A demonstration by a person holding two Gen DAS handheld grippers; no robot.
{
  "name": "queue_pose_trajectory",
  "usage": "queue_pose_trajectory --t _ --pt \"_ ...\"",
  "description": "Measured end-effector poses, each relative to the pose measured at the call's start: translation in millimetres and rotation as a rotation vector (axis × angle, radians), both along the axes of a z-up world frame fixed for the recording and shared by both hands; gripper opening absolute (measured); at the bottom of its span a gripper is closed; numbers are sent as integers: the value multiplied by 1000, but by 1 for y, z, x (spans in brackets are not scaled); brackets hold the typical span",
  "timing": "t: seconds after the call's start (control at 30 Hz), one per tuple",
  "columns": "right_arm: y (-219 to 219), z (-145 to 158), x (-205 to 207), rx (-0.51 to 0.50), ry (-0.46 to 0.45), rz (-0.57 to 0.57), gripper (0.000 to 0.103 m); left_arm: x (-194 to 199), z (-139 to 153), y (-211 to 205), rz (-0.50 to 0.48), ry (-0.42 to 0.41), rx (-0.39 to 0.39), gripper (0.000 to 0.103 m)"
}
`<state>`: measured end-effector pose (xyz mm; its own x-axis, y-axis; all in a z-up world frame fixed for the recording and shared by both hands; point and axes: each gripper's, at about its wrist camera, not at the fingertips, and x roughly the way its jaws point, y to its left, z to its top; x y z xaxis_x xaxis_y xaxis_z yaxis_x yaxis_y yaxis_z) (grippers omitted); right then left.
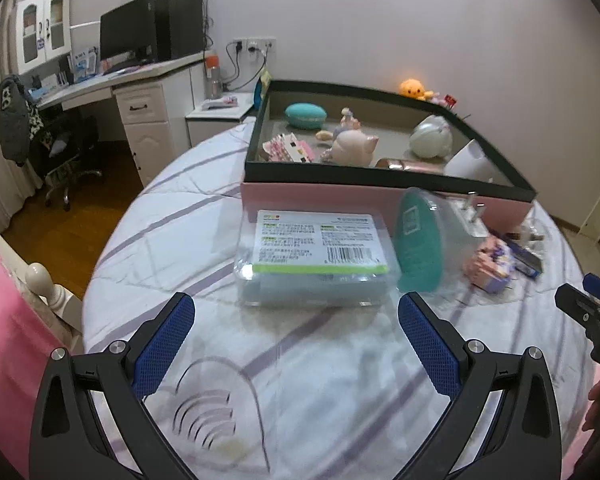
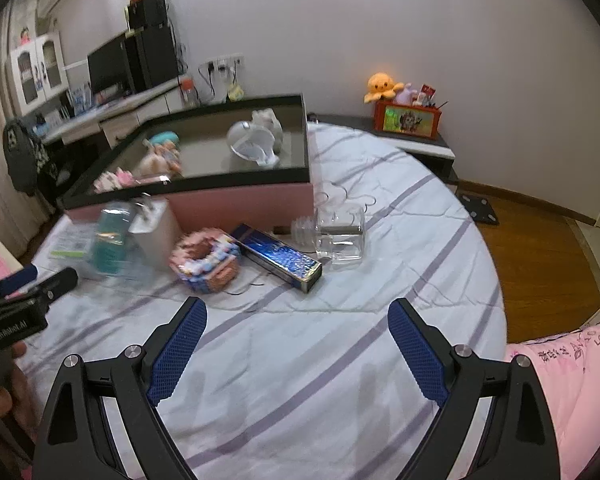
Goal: Organize rigid objects
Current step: 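Grasp the clear green-labelled box with the left tool while the right tool grasps the blue box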
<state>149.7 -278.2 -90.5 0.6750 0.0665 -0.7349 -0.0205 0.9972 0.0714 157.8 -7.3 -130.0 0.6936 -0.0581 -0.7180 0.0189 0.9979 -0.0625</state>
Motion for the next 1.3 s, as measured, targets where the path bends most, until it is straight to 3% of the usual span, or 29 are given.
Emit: queue_pose_trajectory --t 0.27,0.5,0.63,0.7,0.83,1.3 --pt "-6 -31 35 -48 103 10 93 28 -4 -12 -19 39 12 103" --pt "-1 -31 53 -48 114 56 93 49 -11 -12 5 86 -8 101" --pt "4 -30 55 -60 113 92 88 45 -10 -10 -18 76 -36 97" --pt "0 -28 48 -49 105 100 75 40 -7 -6 -24 60 -49 97" --pt "-7 -25 36 -17 100 152 59 35 -5 0 -7 46 -58 97" --pt "-2 -27 53 32 99 219 53 45 -11 -6 -20 79 -40 97"
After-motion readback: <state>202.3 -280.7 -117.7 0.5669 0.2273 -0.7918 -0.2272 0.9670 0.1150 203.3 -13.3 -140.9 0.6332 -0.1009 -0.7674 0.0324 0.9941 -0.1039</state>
